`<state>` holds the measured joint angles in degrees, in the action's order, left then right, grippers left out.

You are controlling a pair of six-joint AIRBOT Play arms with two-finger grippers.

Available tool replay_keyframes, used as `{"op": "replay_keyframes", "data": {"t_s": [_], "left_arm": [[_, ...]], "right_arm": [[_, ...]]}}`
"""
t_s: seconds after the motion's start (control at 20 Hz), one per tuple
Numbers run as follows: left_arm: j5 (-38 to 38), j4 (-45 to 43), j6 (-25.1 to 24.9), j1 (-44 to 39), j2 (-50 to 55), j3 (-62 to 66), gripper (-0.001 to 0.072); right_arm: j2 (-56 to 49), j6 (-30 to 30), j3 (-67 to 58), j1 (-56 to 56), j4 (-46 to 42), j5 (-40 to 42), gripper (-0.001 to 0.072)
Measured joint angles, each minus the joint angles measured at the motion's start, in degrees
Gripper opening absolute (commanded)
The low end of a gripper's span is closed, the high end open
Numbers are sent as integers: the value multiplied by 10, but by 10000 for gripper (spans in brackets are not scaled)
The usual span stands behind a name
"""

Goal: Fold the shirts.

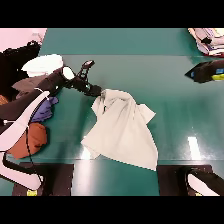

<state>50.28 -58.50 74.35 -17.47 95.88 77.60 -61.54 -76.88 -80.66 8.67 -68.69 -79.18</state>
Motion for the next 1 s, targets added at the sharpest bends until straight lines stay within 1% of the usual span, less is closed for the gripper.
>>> {"op": "replay_keyframes", "data": {"t_s": [0.15,0.2,0.25,0.3,0.35,0.4,0.45,0.5,0.7,0.9,0.95,1.0], "left_arm": [[-8,2,-6,0,5,0,244],[-9,2,-6,0,5,0,231],[-11,4,-7,0,6,0,82],[-11,4,-8,0,7,0,55],[-11,4,-8,0,7,0,44],[-11,5,-8,0,7,0,25],[-11,4,-8,0,7,1,24],[-8,4,-9,2,7,6,24],[17,2,-9,32,-6,58,24],[37,-2,-10,60,-34,115,25],[40,-4,-10,63,-40,122,25],[43,-4,-12,65,-44,129,24]], "right_arm": [[-45,-4,6,2,-2,-28,19],[-54,-4,15,4,-2,-32,19],[-61,-5,29,5,0,-33,18],[-65,-5,45,6,0,-33,19],[-65,-6,67,7,-1,-31,19],[-63,-9,89,7,0,-27,74],[-57,-12,115,8,0,-21,317],[-51,-16,140,8,0,-15,455],[-35,-30,260,10,7,-7,448],[-49,-25,371,44,70,39,445],[-59,-21,387,59,88,51,427],[-70,-18,399,75,100,64,391]]}}
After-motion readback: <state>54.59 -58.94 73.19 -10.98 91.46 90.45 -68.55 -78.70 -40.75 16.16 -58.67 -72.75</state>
